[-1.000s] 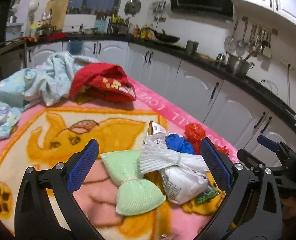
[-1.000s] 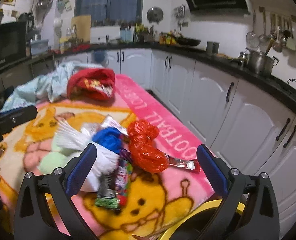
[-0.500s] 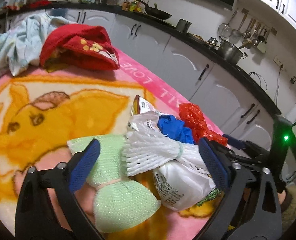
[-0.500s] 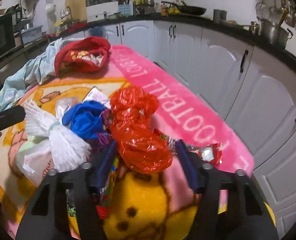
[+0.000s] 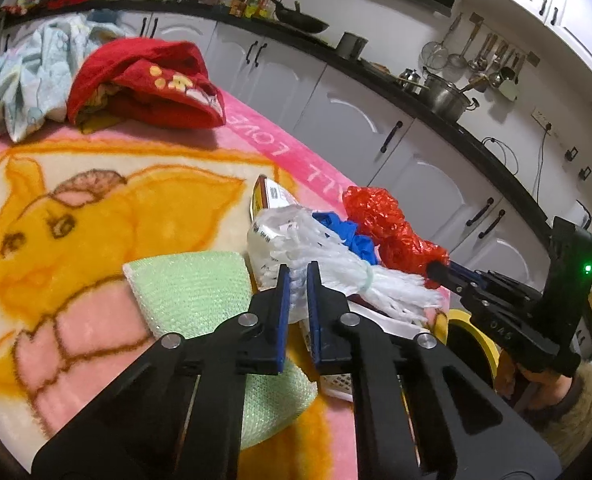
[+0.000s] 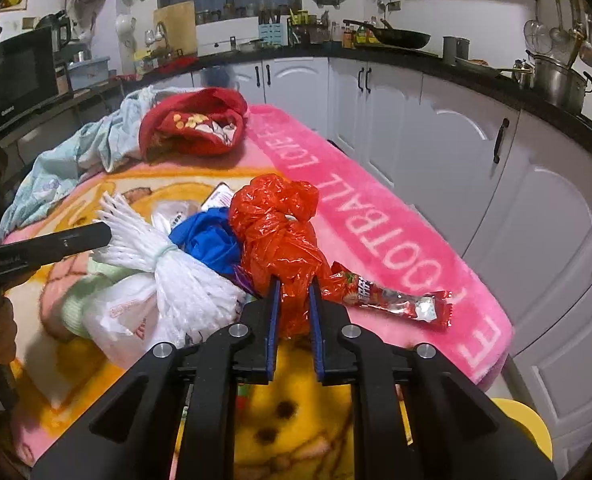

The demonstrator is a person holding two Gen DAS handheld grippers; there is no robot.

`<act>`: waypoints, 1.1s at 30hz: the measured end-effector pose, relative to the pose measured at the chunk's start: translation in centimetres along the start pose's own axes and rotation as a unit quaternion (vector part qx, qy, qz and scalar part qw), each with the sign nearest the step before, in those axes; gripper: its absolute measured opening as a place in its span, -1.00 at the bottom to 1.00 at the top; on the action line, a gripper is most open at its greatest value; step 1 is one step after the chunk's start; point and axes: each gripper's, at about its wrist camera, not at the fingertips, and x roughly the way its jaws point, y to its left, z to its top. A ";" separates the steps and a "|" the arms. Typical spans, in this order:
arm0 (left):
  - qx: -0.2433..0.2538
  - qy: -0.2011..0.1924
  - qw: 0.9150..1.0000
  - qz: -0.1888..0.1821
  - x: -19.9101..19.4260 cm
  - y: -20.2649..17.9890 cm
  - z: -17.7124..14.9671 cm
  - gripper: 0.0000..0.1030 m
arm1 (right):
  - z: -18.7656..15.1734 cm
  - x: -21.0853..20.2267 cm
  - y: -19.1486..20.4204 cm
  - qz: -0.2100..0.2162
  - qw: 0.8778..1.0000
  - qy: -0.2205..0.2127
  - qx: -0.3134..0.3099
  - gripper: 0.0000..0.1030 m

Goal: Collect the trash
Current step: 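Grasp the red plastic bag with the right gripper while the left gripper grasps the white mesh net, then carry the red bag and white net over the yellow bin and release both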

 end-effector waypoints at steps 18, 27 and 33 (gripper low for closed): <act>0.075 -0.082 0.994 -0.014 -4.9 -6.4 1.2 -0.95 | 0.1 -7.7 -1.7 -0.012 0.998 -0.060 0.031 -0.78; 0.106 -0.084 0.990 -0.031 -4.6 -10.6 0.5 -0.95 | -2.0 -11.8 -3.8 -0.036 0.996 -0.072 0.049 -0.78; 0.127 -0.076 0.988 -0.048 -3.8 -13.5 -0.5 -0.95 | -4.1 -14.5 -5.8 -0.063 0.992 -0.080 0.072 -0.78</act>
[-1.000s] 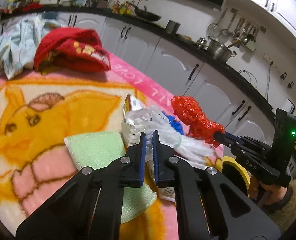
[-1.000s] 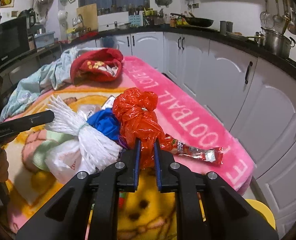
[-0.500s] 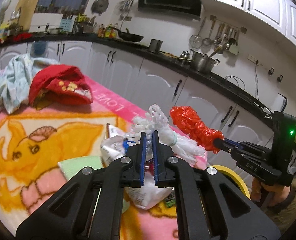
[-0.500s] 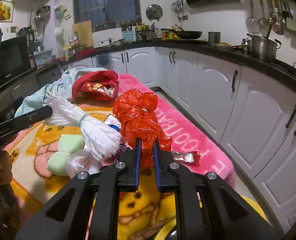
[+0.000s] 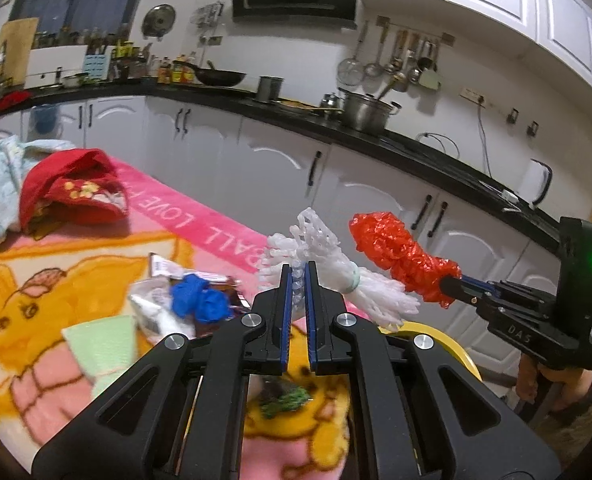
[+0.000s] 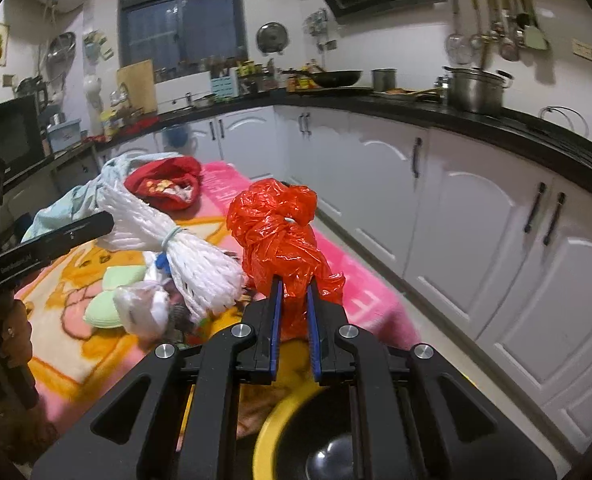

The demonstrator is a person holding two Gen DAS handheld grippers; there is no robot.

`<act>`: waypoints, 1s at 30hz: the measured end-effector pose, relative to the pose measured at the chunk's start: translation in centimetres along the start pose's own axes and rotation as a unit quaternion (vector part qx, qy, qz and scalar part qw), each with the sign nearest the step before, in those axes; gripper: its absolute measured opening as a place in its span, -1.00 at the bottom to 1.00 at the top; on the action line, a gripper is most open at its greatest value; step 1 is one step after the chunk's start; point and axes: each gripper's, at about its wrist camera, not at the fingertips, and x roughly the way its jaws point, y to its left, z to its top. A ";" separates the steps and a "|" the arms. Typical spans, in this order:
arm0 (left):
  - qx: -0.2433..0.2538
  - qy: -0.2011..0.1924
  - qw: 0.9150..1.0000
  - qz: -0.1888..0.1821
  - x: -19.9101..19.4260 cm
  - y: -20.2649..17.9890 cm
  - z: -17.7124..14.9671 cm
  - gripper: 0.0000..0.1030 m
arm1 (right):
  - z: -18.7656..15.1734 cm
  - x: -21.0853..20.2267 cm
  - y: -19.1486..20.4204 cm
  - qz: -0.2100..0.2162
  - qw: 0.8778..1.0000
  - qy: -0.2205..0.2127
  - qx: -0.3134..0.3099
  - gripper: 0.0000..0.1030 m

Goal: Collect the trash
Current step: 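Carry the red bag and white net over the yellow bin and release both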

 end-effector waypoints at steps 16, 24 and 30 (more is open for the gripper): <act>0.058 0.043 0.996 -0.047 3.2 -6.8 -2.4 -0.95 | -3.9 -4.4 -6.2 -0.076 0.996 0.012 0.040 -0.78; 0.079 0.076 0.992 -0.058 5.3 -9.0 -4.8 -0.95 | -6.8 -4.6 -7.1 -0.079 0.995 0.046 0.045 -0.78; 0.090 0.101 0.989 -0.062 6.6 -10.1 -6.6 -0.94 | -8.7 -4.3 -8.1 -0.078 0.993 0.071 0.058 -0.78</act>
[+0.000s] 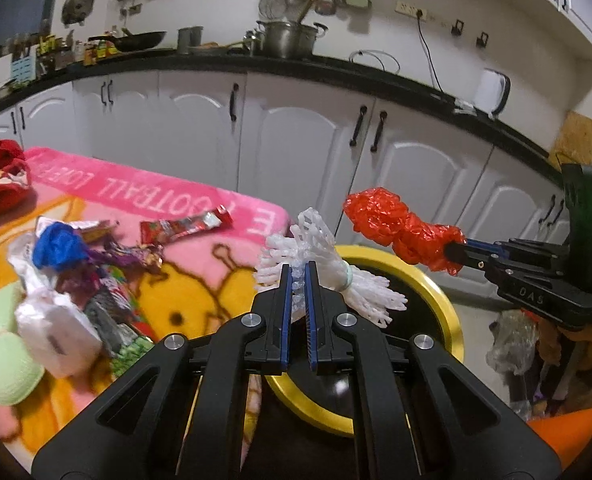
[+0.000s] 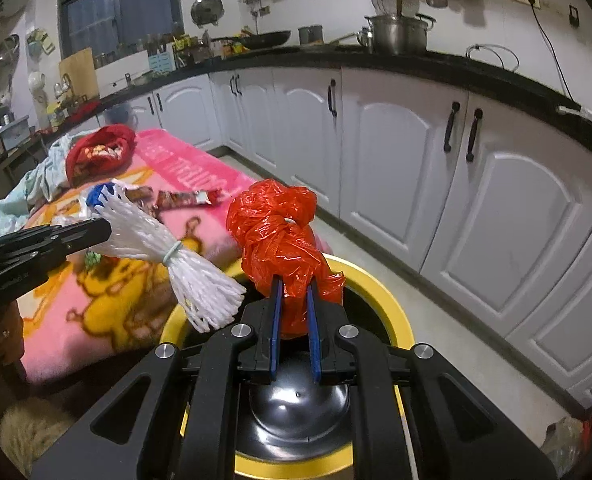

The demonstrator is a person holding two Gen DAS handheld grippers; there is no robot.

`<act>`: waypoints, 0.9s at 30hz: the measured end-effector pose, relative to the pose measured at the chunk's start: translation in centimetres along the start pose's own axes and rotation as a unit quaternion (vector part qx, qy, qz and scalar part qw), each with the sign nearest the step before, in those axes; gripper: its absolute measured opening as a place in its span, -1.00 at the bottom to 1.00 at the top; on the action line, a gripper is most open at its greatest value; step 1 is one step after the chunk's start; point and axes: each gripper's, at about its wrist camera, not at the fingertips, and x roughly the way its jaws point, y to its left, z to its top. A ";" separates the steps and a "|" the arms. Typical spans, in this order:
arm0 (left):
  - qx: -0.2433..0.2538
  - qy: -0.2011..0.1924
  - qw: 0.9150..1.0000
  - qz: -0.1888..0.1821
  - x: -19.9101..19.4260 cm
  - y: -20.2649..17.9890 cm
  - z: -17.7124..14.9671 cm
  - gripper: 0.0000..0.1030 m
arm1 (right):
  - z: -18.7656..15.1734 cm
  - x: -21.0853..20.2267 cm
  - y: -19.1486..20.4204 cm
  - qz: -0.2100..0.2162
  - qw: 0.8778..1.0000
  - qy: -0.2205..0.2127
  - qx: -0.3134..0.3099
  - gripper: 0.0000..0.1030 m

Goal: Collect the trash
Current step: 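Carry the red bag and white net over the yellow bin and release both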

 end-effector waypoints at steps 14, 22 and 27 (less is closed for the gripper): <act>-0.002 0.042 0.999 0.005 2.6 -0.4 -1.8 -0.02 | -2.0 1.9 -1.9 0.011 0.998 0.034 0.045 -0.07; -0.042 0.015 0.999 0.017 0.7 1.4 -1.5 0.75 | -1.3 1.1 -2.0 0.008 0.999 0.011 0.049 0.04; -0.060 -0.011 0.997 0.036 -1.2 2.5 -1.1 0.79 | -0.4 0.3 -1.0 0.014 0.999 -0.010 0.039 0.12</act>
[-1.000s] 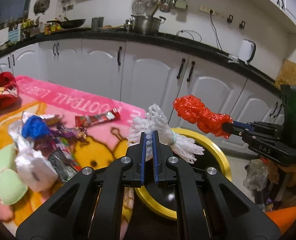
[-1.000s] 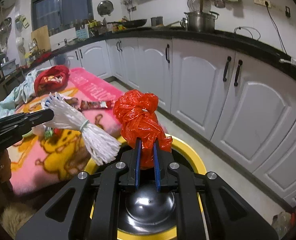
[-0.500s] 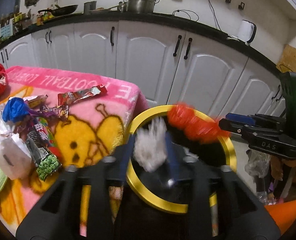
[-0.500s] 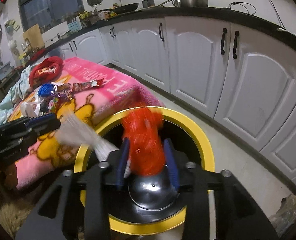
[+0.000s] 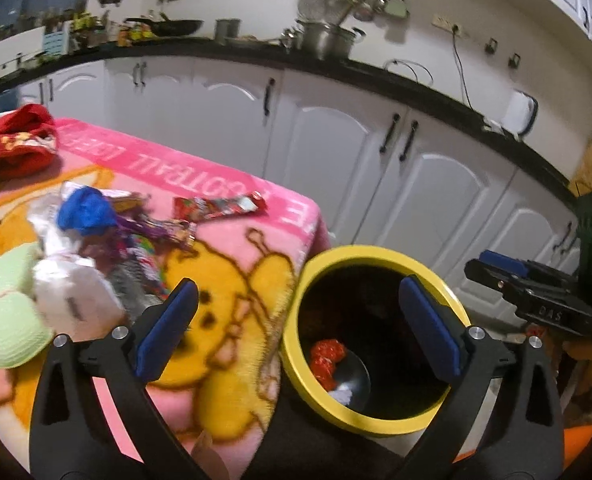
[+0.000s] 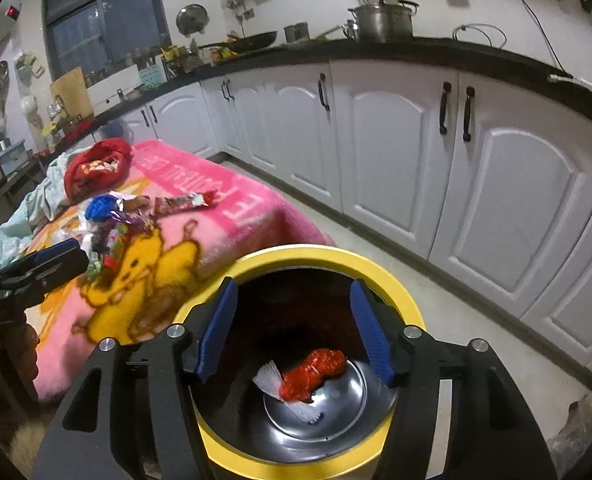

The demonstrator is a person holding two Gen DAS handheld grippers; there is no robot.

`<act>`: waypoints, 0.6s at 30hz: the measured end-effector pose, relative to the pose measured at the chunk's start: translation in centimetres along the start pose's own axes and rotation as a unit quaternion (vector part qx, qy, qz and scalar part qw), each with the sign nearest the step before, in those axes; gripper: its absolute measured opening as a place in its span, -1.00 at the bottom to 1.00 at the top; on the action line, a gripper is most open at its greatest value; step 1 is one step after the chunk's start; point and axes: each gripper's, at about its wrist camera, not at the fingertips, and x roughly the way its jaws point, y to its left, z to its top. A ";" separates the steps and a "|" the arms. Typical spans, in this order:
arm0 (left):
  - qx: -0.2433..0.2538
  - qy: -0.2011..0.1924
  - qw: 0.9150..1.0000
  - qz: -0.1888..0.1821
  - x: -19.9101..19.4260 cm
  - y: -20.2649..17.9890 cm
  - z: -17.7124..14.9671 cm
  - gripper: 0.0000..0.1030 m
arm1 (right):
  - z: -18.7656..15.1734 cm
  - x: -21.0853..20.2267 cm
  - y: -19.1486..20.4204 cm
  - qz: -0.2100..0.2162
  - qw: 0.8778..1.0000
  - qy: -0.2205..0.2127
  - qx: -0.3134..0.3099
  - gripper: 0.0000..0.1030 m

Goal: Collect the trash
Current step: 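Carry the red bag and white net over the yellow bin and release both, then move both tools back toward the remaining trash on the blanket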

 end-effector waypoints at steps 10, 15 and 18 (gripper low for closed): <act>-0.029 -0.049 0.998 0.035 -3.8 2.9 1.3 0.79 | 2.2 -1.3 4.2 0.025 0.998 -0.031 -0.038 0.27; -0.044 -0.068 0.995 0.051 -5.3 4.7 1.6 0.79 | 3.2 -1.1 6.7 0.043 0.997 -0.035 -0.059 0.27; -0.053 -0.076 0.994 0.061 -6.0 5.8 1.7 0.79 | 3.6 -0.8 8.2 0.054 0.995 -0.035 -0.070 0.28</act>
